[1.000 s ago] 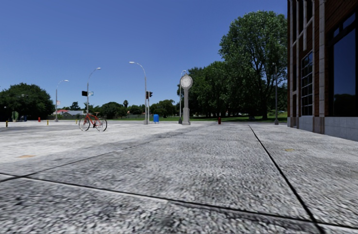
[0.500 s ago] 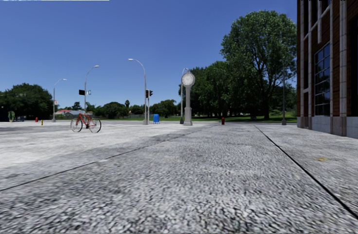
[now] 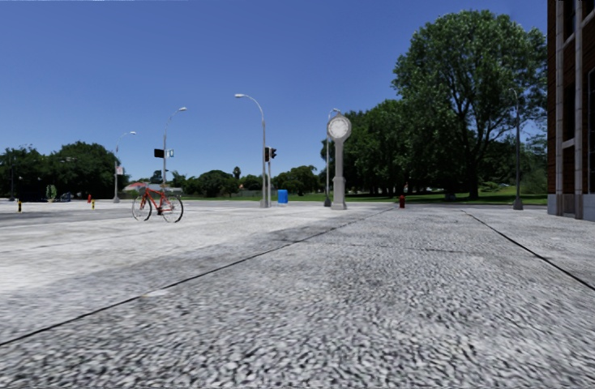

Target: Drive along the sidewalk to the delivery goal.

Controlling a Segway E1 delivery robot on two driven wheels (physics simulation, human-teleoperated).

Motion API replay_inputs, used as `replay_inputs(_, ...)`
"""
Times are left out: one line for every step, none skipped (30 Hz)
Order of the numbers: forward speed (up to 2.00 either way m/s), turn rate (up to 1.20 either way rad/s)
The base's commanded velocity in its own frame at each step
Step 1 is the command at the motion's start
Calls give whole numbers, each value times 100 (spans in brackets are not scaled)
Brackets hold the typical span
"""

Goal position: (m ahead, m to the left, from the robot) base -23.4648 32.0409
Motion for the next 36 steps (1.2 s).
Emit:
replay_inputs(199, 0)
replay_inputs(199, 0)
replay_inputs(199, 0)
replay_inputs(199, 0)
replay_inputs(199, 0)
replay_inputs(199, 0)
replay_inputs(199, 0)
replay_inputs(199, 0)
replay_inputs(199, 0)
replay_inputs(199, 0)
replay_inputs(199, 16)
replay_inputs(199, 38)
replay_inputs(199, 47)
replay_inputs(199, 49)
replay_inputs(199, 49)
replay_inputs(199, 49)
replay_inputs(199, 48)
replay_inputs(199, 45)
replay_inputs(199, 45)
replay_inputs(199, 44)
replay_inputs(199, 40)
replay_inputs(199, 37)
replay_inputs(199, 37)
replay_inputs(199, 37)
replay_inputs(199, 36)
replay_inputs(199, 36)
replay_inputs(199, 36)
replay_inputs(199, 0)
replay_inputs(199, 0)
replay_inputs(199, 0)
replay_inputs(199, 0)
replay_inputs(199, 0)
replay_inputs(199, 0)
replay_inputs(199, 0)
replay_inputs(199, 0)
replay_inputs(199, 0)
